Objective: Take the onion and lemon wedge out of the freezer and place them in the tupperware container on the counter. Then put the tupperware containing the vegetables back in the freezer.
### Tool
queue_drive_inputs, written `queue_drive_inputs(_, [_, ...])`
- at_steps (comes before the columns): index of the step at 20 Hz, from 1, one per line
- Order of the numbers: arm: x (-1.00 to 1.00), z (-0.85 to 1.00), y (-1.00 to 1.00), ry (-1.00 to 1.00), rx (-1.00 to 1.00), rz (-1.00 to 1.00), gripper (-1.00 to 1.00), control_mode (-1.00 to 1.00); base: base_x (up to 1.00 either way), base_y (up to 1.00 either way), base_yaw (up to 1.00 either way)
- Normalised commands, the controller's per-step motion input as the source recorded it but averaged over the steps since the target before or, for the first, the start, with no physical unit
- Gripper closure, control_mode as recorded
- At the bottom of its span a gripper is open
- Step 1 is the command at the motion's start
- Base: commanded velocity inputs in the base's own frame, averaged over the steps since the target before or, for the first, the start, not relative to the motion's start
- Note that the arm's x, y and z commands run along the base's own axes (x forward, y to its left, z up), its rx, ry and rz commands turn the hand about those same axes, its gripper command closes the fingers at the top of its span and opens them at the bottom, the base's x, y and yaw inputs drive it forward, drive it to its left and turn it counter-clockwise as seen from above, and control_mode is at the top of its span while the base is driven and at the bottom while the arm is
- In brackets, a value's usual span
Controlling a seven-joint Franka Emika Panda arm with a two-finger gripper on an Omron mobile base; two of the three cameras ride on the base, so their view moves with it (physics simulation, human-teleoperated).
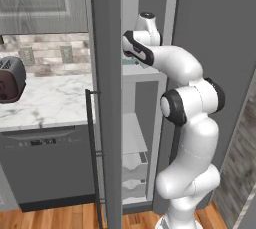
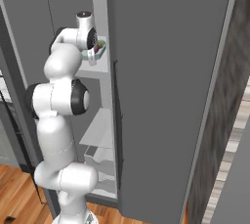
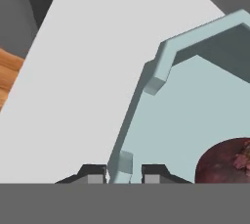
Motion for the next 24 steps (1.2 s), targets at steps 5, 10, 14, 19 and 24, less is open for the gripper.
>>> queue_drive_inputs(5, [0.16,-0.08,0.00,0.00,0.00,0.00,1.00,-1.00,0.00,0.00,0.00])
queue_drive_inputs(10, [0.03,-0.06,0.00,0.00,0.00,0.00,-1.00,-1.00,0.00,0.00,0.00])
queue_drive_inputs(14, [0.03,-0.05,0.00,0.00,0.00,0.00,-1.00,-1.00,0.00,0.00,0.00])
queue_drive_inputs(19, [0.06,-0.03,0.00,0.00,0.00,0.00,-1.00,-1.00,0.00,0.00,0.00])
queue_drive_inputs(24, [-0.03,0.05,0.00,-0.03,-0.01,0.00,-1.00,-1.00,0.00,0.00,0.00])
